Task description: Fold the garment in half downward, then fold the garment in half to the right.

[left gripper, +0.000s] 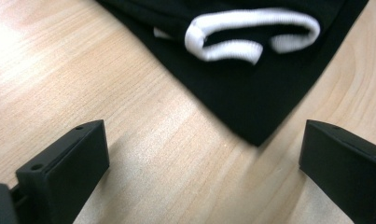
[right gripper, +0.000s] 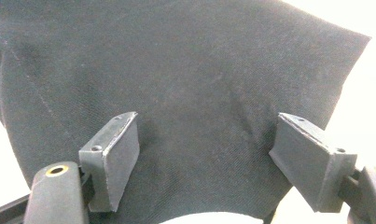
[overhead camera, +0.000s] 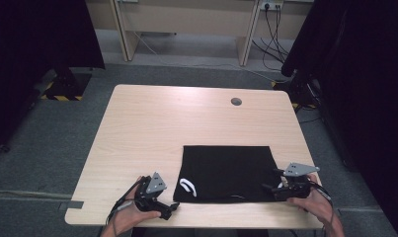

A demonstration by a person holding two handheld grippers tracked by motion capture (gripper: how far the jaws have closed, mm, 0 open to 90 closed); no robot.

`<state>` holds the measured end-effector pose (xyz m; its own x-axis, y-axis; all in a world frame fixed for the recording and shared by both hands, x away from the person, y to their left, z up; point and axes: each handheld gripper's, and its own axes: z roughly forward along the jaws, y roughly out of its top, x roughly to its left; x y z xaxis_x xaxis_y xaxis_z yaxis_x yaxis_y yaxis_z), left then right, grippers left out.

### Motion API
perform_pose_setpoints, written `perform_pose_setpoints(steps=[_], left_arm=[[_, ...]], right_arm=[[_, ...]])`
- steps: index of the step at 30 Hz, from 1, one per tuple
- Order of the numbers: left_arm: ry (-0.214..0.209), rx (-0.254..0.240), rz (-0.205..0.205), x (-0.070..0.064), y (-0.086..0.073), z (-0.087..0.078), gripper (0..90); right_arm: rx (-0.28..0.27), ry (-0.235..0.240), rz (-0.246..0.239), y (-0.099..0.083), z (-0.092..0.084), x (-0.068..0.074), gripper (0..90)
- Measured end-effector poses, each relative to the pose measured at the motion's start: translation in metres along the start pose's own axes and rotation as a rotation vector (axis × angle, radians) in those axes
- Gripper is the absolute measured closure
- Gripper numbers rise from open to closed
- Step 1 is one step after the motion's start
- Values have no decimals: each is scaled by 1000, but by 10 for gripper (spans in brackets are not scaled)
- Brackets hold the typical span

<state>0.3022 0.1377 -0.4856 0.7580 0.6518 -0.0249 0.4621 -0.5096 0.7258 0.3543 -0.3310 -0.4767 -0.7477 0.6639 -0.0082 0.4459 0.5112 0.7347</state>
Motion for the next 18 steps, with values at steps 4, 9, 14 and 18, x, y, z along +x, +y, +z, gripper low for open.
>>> perform_pose_setpoints(steps=[4, 9, 14, 18], left_arm=[[8, 6, 3, -2, 1, 1, 0], [15, 5, -4, -2, 2, 2, 0], [16, 5, -6, -2, 2, 2, 0], [17, 4, -7, -2, 2, 2, 0]], right_arm=[[0, -7, 2, -3, -4, -6, 240], [0, -6, 2, -5, -6, -11, 240], [0, -7, 6, -7, -8, -14, 240], [0, -4, 7, -7, -8, -14, 240]])
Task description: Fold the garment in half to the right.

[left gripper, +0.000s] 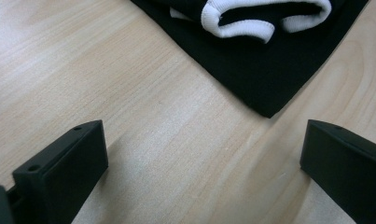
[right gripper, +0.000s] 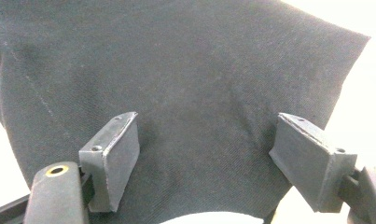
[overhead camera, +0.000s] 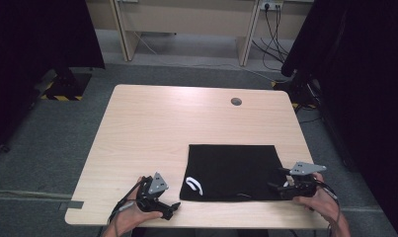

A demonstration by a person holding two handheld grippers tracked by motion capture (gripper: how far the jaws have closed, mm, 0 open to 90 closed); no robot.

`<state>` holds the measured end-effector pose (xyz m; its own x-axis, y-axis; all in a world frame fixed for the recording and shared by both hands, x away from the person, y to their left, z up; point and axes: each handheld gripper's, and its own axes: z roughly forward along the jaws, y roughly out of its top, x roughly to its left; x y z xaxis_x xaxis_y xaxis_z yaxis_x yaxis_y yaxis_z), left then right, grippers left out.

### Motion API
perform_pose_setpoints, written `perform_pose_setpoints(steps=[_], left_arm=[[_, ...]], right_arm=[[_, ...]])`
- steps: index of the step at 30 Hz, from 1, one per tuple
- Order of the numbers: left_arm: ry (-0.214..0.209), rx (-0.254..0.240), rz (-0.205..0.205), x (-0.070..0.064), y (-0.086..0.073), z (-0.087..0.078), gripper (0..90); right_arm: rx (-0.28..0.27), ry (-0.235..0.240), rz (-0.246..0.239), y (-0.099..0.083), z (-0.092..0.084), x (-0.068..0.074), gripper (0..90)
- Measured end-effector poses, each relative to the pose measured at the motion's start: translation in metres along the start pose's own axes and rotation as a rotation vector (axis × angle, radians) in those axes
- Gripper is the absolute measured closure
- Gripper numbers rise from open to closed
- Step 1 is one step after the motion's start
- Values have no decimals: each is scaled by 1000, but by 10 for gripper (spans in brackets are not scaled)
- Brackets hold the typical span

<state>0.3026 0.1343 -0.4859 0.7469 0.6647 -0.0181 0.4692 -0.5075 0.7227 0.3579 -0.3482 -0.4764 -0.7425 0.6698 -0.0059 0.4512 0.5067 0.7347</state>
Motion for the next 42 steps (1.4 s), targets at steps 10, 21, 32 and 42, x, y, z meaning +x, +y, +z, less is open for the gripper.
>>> perform_pose_setpoints(steps=[10, 21, 32, 42], left_arm=[[-27, 0, 28, -9, 11, 11, 0], [-38, -12, 52, -26, 32, 32, 19], [-34, -28, 86, -31, 55, 55, 29], [-65, -89, 103, -29, 58, 55, 647]], right_arm=[[2, -5, 6, 1, 1, 1, 239], [6, -13, 13, 1, 1, 2, 239], [7, -12, 13, 2, 1, 2, 239], [6, -12, 12, 2, 1, 1, 239]])
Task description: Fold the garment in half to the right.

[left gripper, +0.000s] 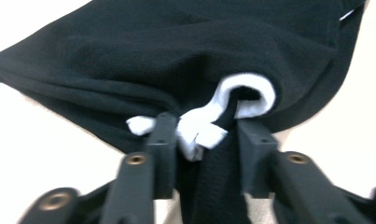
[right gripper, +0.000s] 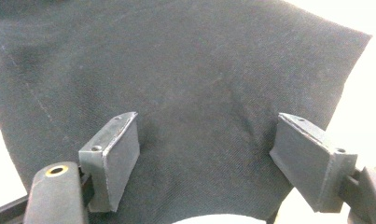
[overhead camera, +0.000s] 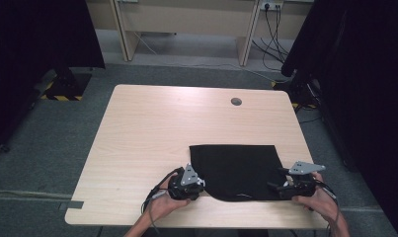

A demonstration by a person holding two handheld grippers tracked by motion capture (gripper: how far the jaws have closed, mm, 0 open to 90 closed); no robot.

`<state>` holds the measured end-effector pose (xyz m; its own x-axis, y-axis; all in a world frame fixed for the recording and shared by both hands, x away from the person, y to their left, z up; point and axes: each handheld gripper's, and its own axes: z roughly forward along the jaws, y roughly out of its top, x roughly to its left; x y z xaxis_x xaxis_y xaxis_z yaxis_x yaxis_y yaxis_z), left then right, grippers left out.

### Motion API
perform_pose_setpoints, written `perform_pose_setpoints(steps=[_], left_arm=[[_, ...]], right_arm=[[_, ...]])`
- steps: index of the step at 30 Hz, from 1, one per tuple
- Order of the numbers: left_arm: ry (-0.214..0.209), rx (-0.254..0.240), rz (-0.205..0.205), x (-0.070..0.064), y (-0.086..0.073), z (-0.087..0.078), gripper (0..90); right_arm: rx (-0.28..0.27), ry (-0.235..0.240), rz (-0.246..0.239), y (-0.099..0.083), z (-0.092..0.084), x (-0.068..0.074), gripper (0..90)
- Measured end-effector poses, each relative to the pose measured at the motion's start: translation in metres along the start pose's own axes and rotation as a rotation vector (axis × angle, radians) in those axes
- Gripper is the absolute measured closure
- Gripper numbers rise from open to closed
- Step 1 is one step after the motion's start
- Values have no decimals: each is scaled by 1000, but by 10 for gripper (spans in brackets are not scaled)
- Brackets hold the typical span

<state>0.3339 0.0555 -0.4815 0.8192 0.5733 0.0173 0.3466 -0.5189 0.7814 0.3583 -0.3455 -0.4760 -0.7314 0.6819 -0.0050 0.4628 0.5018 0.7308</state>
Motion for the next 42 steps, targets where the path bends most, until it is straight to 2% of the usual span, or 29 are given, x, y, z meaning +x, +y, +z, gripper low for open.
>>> perform_pose_setpoints(steps=[5, 11, 16, 22, 24, 27, 29, 33, 37, 42], left_arm=[[-10, 0, 14, -2, 1, 0, 699], [-27, 0, 16, -10, 2, 2, 695], [-24, 4, 12, -12, 3, 2, 691], [-30, 6, 9, -15, 1, 0, 686], [-27, 2, 4, -15, 0, 0, 685], [-31, 1, 1, -15, 0, 0, 685], [-37, 2, -1, -13, 1, 0, 686], [-46, -1, -15, -11, 1, 0, 686], [-35, 0, -4, -11, 0, 0, 684], [-35, 0, -4, -11, 0, 0, 685]], right_arm=[[4, -2, 2, 0, -1, 0, 243], [22, -22, 12, -3, -8, -4, 247], [30, -30, 21, -7, -13, -7, 252], [71, -57, 24, -8, -21, -2, 252], [89, -66, 47, -8, -23, -1, 253], [104, -58, 31, -4, -27, 2, 263], [55, -62, 35, 2, -31, 5, 265], [-38, -5, 25, 22, -29, 16, 265], [-53, 8, -24, 44, -20, 30, 263], [-76, 25, -53, 67, -7, 42, 264]])
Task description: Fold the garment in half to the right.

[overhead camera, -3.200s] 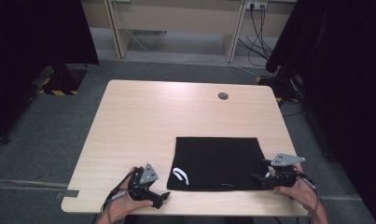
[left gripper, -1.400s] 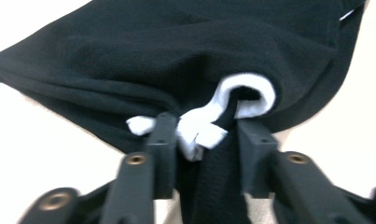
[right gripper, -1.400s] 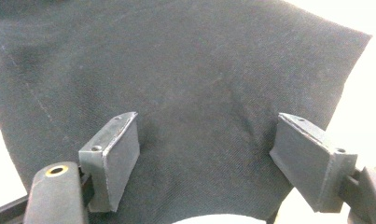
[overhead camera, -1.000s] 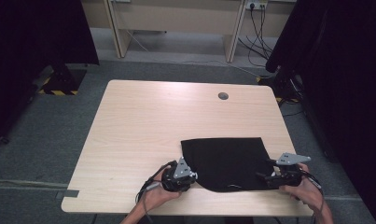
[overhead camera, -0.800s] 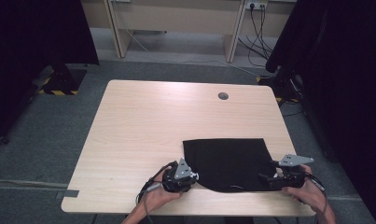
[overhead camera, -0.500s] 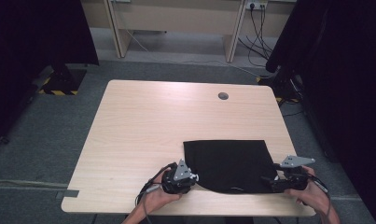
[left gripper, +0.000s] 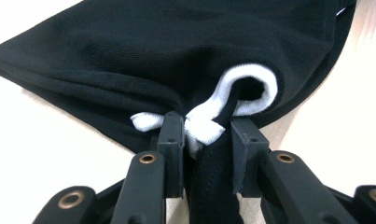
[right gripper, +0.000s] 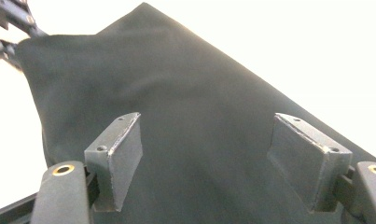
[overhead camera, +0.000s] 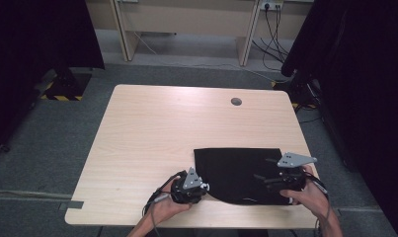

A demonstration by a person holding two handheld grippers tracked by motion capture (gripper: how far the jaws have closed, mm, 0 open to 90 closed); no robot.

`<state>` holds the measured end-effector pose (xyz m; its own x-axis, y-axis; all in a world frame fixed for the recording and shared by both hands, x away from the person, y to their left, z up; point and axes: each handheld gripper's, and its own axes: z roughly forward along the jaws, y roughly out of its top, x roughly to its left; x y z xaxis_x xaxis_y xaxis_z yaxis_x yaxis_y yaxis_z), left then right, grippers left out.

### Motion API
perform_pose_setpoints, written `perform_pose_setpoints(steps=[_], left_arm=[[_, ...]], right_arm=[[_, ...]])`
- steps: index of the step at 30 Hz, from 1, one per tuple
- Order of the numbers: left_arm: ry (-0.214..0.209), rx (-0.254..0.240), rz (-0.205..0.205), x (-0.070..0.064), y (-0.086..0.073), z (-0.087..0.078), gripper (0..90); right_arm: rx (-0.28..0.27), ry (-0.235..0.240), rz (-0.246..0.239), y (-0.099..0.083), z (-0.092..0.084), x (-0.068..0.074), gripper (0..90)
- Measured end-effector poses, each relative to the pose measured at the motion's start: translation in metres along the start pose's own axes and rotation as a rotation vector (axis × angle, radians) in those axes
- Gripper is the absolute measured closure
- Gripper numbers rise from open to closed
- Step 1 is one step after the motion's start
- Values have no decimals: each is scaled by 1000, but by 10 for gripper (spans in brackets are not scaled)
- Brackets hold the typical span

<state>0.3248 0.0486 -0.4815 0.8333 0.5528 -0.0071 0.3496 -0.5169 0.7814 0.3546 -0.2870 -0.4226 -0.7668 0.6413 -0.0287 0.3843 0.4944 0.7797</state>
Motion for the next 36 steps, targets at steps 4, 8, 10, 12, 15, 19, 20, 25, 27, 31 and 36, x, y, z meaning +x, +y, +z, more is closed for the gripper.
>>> perform_pose_setpoints(steps=[4, 8, 10, 12, 15, 19, 20, 25, 27, 31, 36], left_arm=[[2, 0, -2, 0, 0, 0, 685], [-1, 0, -6, 0, 0, 0, 685], [4, 0, -2, -1, 0, 0, 684], [2, 0, -3, 0, 0, 0, 684], [3, 0, -3, -1, 0, 0, 683], [-1, 0, -6, 0, 0, 0, 681], [-1, 0, -6, 0, 0, 0, 681], [-3, -1, -12, 1, 0, 0, 681], [-2, -1, -11, 1, 0, 0, 681], [3, 0, 1, -1, 0, 1, 674], [3, 1, 1, 0, 1, 1, 673]], right_arm=[[-4, 23, -10, 16, 18, 5, 263], [-7, 35, -6, 29, 36, 8, 264], [-3, 40, -10, 35, 44, 9, 265], [-3, 50, -11, 43, 53, 11, 266], [-4, 55, -12, 49, 59, 12, 267], [-11, 66, -18, 66, 78, 15, 270], [-11, 66, -18, 66, 78, 15, 270], [-3, 91, -34, 83, 102, 18, 294], [1, 103, -36, 89, 112, 20, 298], [21, 131, -34, 98, 131, 26, 305], [65, 134, -48, 105, 154, 32, 313]])
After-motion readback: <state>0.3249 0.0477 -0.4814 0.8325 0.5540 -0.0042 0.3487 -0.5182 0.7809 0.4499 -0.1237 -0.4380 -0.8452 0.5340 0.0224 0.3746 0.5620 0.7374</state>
